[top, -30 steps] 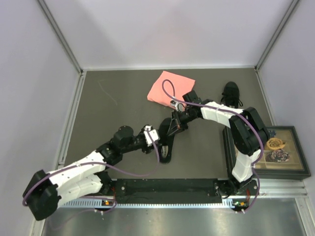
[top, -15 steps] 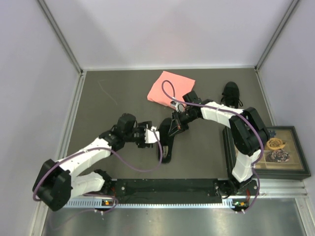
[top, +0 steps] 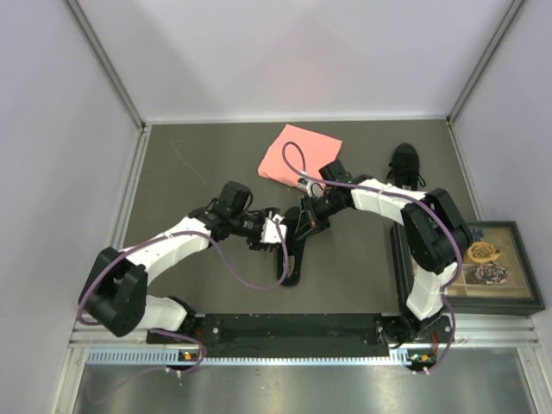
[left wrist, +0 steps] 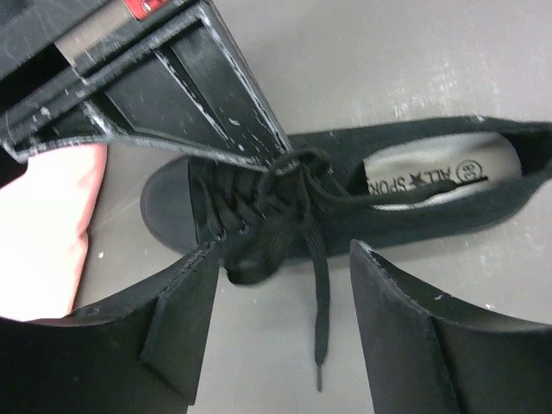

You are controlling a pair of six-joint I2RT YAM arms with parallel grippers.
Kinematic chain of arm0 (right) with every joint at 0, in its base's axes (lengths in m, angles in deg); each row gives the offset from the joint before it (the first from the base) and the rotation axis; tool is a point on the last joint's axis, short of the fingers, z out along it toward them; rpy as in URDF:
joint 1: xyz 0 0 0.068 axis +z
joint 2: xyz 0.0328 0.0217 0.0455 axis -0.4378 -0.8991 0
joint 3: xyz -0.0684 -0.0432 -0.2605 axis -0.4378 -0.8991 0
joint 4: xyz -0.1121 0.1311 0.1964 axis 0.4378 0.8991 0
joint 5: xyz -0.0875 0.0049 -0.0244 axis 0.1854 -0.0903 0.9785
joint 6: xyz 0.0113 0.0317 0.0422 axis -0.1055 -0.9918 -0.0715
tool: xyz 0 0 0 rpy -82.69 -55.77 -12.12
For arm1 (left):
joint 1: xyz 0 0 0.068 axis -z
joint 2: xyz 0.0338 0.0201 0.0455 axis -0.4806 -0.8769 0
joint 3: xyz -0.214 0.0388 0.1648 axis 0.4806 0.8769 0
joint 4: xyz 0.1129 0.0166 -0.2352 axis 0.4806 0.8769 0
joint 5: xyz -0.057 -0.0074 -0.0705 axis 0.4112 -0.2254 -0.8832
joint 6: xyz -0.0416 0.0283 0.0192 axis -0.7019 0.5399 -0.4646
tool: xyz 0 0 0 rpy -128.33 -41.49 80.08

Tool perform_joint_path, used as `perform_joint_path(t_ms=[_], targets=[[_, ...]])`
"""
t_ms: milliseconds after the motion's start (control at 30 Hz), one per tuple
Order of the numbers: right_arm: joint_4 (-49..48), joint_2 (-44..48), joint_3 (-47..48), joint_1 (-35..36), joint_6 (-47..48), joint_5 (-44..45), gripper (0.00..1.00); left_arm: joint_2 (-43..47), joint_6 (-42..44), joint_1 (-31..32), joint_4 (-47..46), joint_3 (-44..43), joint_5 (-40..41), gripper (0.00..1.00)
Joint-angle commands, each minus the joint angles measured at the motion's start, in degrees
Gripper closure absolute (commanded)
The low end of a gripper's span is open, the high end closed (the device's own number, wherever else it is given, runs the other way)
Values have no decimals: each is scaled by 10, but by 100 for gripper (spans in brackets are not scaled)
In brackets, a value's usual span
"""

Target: Tie the shoes

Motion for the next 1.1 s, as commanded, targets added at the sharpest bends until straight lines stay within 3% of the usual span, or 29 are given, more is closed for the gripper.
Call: perform_joint_path(t_ms=[0,333,467,500,600,733,1067], targets=[[-2,29,18,8,8,1,100,-26,13,-1,14,-43,-46,35],[1,33,20,9,12,1,100,-61,46,2,43,-63,-51,48],[4,37,21,9,14,2,100,-76,58,3,62,-70,-48,62],[6,37,22,10,15,2,100,-78,57,3,64,-72,-47,71],[14,42,20,10,22,5,100,-74,55,2,67,-72,-42,86],[27,52,14,5,34,12,100,-57,25,0,61,-63,-14,97],[53,76,-23,-21,65,42,100,2,8,-21,56,-5,-1,100]])
